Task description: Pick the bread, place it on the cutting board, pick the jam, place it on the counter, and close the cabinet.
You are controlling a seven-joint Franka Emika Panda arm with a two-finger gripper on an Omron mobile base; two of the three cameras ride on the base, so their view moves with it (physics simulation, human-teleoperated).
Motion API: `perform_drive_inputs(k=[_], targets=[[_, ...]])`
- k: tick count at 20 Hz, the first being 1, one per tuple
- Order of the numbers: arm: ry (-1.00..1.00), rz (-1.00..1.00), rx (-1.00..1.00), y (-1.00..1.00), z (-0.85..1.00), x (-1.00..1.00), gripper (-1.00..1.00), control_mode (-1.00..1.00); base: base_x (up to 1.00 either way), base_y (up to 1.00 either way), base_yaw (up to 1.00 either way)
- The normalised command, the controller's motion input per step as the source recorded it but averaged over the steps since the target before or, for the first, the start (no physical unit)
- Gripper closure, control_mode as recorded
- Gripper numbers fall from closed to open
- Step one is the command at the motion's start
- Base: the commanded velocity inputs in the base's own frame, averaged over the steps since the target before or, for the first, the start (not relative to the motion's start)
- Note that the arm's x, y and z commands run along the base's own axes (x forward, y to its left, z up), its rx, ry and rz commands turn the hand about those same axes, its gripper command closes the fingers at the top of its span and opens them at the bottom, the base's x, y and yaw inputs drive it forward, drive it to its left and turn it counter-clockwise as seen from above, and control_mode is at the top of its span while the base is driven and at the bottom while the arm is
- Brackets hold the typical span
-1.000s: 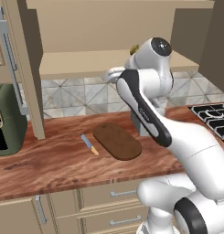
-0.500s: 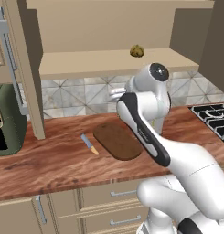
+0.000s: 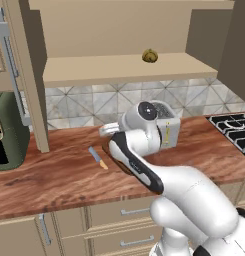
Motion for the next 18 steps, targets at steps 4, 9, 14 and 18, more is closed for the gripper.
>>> perform_drive_inputs(k=[4,9,14,18], targets=[[0.09,0.0,0.0,0.59,-0.68,0.65,1.0,-1.0,0.0,0.0,0.0],[0.09,0.0,0.03,0.52,-0.5,0.77,1.0,-1.0,0.0,0.0,0.0],[0.12,0.0,0.02,0.58,-0.28,0.43,1.0,-1.0,0.0,0.0,0.0],[0.12,0.0,0.0,0.58,-0.23,0.15,1.0,-1.0,0.0,0.0,0.0]])
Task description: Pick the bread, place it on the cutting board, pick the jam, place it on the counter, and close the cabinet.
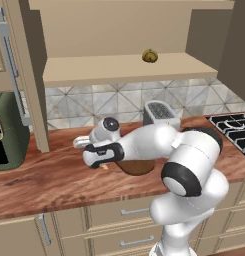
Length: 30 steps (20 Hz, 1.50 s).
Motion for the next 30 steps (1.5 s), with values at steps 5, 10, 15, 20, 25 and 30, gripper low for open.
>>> perform_drive_inputs(k=[5,10,15,20,25,30], targets=[[0.05,0.0,0.0,0.3,-0.1,0.0,1.0,-1.0,0.0,0.0,0.0],[0.0,0.0,-0.02,0.21,-0.24,0.01,1.0,-1.0,0.0,0.0,0.0],[0.0,0.0,-0.01,0.19,-0.35,0.08,1.0,-1.0,0.0,0.0,0.0],[0.0,0.0,0.0,0.15,-0.31,0.07,1.0,-1.0,0.0,0.0,0.0],[0.0,0.0,0.0,0.14,-0.29,0.05,1.0,-1.0,0.0,0.0,0.0],[0.0,0.0,0.0,0.16,-0.25,0.02,1.0,-1.0,0.0,0.0,0.0]])
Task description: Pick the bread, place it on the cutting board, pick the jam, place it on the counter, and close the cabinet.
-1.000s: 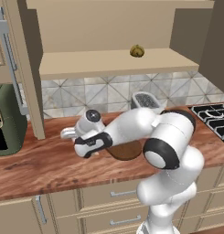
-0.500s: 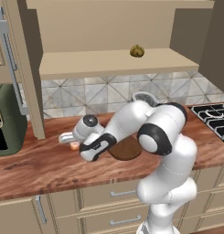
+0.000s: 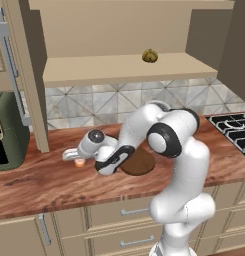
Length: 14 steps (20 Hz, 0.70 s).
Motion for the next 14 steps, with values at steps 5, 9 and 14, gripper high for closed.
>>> perform_drive_inputs(k=[5,9,14], targets=[[0.0,0.0,0.0,0.11,-0.22,0.0,1.0,-1.0,0.0,0.0,0.0],[0.0,0.0,0.0,0.06,-0.25,0.0,1.0,-1.0,0.0,0.0,0.0],[0.0,0.0,0.0,0.04,-0.23,0.0,1.0,-1.0,0.0,0.0,0.0]])
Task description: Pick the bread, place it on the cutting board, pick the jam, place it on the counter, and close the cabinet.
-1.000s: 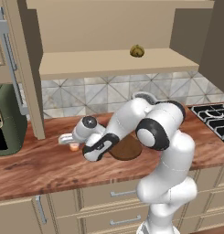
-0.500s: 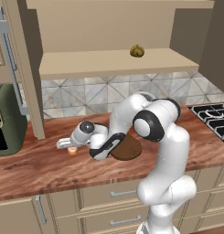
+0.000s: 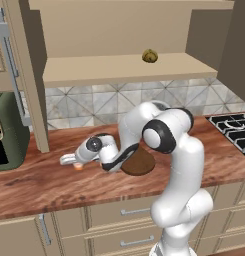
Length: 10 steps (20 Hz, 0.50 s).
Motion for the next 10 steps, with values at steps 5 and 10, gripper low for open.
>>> perform_drive_inputs(k=[5,10], targets=[[0.0,0.0,0.0,0.02,-0.13,0.0,1.0,-1.0,0.0,0.0,0.0],[0.0,0.0,0.0,0.0,0.0,0.0,-1.0,-1.0,0.0,0.0,0.0]])
